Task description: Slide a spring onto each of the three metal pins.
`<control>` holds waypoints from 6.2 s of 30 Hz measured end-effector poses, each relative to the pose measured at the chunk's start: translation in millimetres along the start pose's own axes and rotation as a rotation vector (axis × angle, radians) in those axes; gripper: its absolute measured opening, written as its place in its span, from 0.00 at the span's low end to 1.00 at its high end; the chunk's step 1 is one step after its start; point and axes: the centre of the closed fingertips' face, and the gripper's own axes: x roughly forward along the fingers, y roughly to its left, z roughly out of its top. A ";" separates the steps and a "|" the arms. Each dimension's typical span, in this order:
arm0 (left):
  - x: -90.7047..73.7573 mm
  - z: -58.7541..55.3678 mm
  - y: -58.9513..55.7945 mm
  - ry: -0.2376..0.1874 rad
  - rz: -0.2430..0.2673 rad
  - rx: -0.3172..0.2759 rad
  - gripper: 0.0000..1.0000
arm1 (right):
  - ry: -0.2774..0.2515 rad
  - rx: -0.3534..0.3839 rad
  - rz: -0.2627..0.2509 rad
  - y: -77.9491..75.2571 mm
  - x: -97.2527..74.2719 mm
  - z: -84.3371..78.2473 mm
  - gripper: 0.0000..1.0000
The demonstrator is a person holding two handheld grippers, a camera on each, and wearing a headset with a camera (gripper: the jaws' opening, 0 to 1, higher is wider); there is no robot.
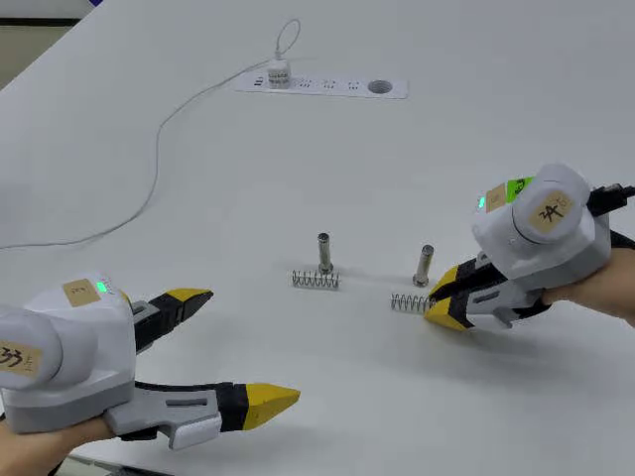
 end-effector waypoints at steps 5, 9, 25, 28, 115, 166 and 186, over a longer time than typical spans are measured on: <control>0.0 0.5 -0.8 0.002 0.000 0.015 0.93 | -0.009 0.055 -0.005 -2.8 -1.0 -0.1 0.11; 0.1 1.3 -2.0 -0.001 -0.006 0.018 0.92 | -0.023 0.067 -0.015 -3.9 -7.4 2.4 0.11; 2.2 38.1 -12.0 -0.100 -0.045 0.053 0.86 | -0.055 -0.031 -0.027 10.4 -55.0 26.6 0.11; 8.6 49.3 -24.4 -0.099 -0.087 0.114 0.85 | -0.069 -0.054 -0.025 17.7 -64.4 36.3 0.11; 32.9 101.3 -116.7 -0.085 -0.429 0.585 0.10 | -0.147 -0.308 0.082 78.6 -107.7 82.6 0.11; 26.6 108.0 -109.2 -0.136 -0.376 0.511 0.12 | -0.414 -0.073 0.127 88.5 -125.0 140.1 0.10; 5.0 65.6 -52.5 -0.121 -0.188 0.372 0.34 | -0.385 0.015 0.013 41.2 -120.0 125.8 0.10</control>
